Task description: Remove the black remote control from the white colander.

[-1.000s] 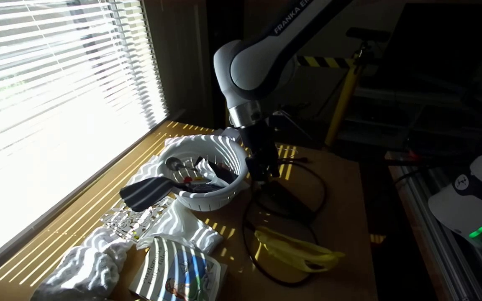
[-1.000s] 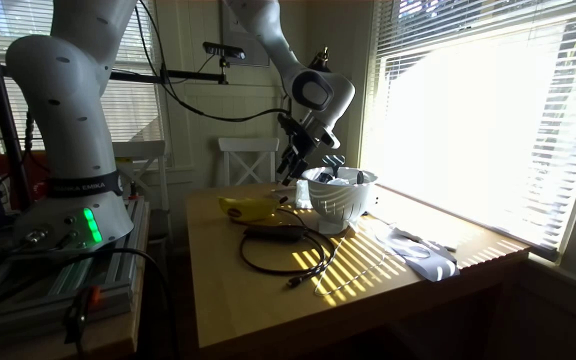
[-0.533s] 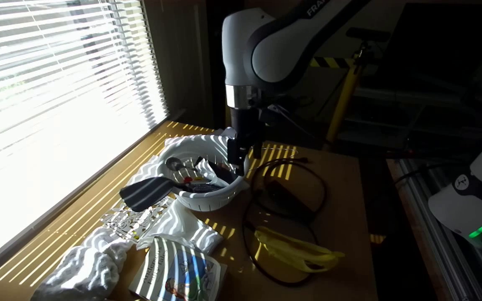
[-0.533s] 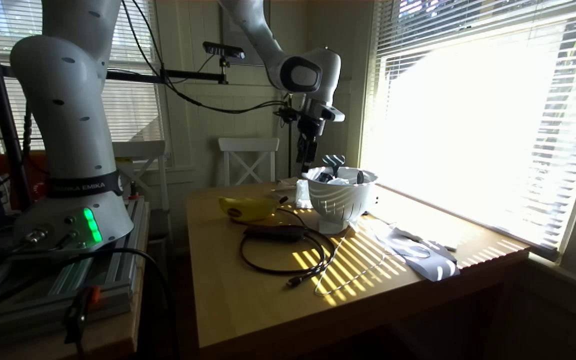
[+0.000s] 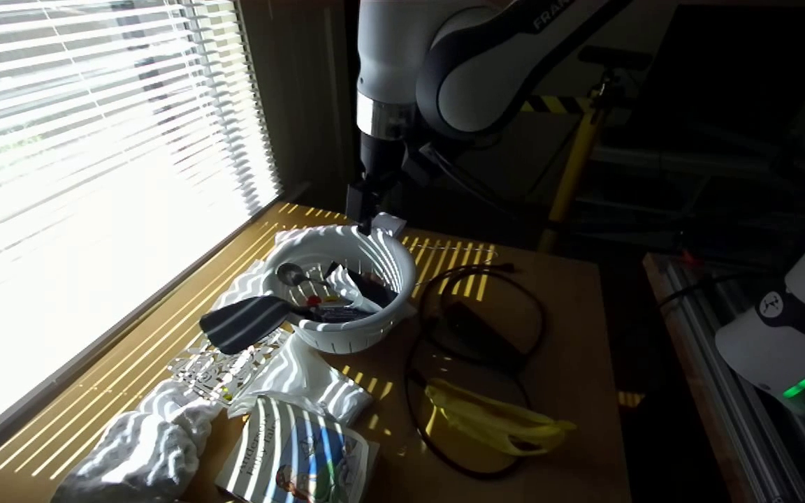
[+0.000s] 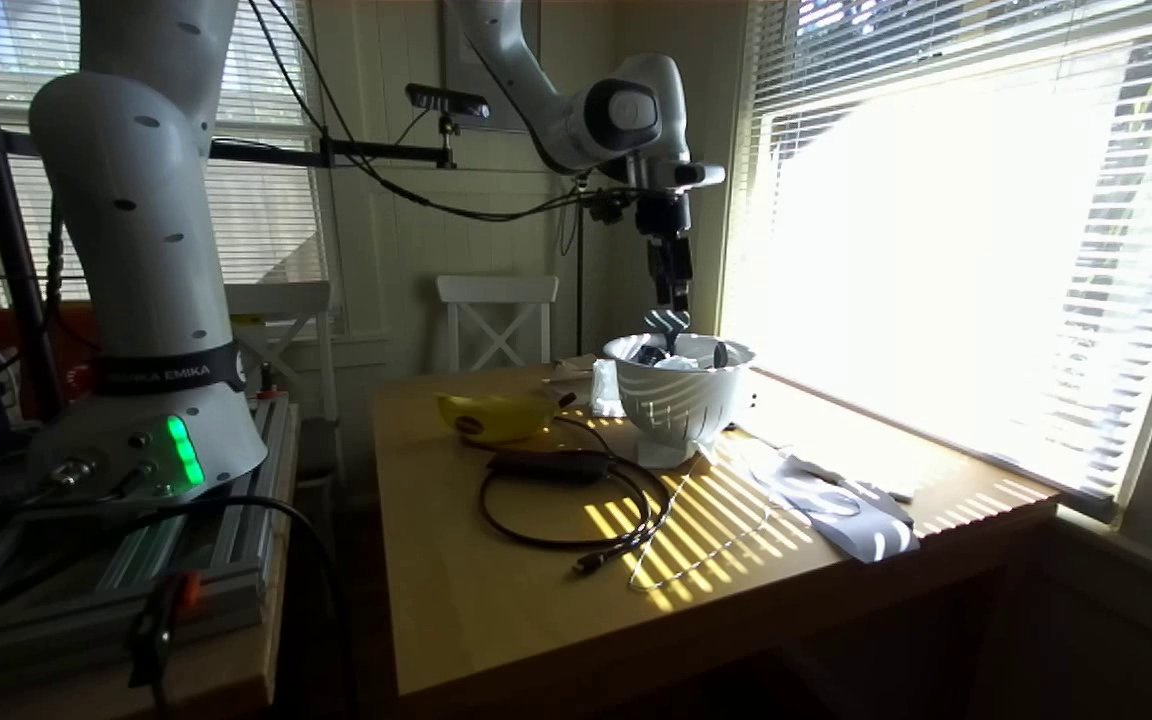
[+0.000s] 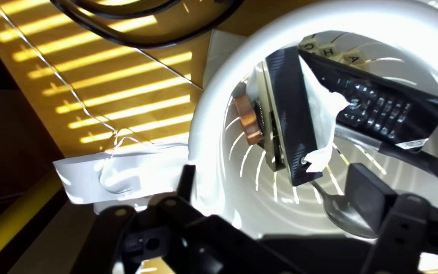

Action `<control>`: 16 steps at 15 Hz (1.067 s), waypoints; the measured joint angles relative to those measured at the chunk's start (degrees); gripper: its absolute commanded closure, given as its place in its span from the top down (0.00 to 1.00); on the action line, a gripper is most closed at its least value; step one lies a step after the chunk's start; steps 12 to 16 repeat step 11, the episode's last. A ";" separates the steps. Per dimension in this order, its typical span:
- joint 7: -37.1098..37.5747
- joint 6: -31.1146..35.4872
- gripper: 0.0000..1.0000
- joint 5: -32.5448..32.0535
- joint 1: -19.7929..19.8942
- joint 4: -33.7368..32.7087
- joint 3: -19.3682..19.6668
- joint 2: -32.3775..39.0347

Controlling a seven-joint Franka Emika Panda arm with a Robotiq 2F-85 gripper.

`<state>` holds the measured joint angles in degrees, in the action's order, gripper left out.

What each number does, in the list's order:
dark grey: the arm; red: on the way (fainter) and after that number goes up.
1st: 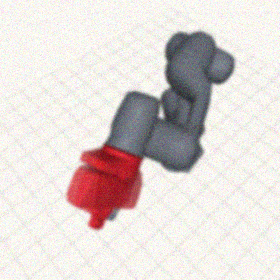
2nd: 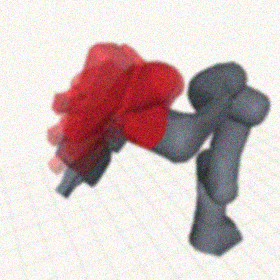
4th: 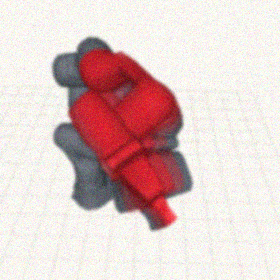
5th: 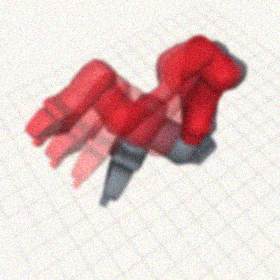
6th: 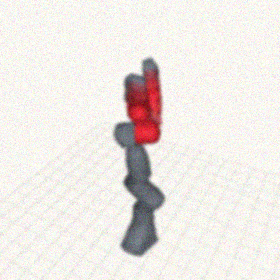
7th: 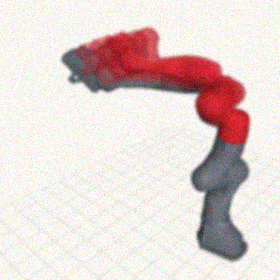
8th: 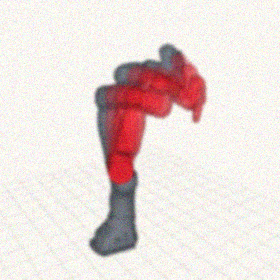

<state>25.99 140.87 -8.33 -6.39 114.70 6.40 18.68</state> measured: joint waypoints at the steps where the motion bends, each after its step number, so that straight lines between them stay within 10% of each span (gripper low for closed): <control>1: 1.13 -1.04 1.00 -2.27 -0.45 -1.21 0.61 0.75; 16: -1.06 -10.83 1.00 -2.97 -0.72 -15.29 -0.70 14.07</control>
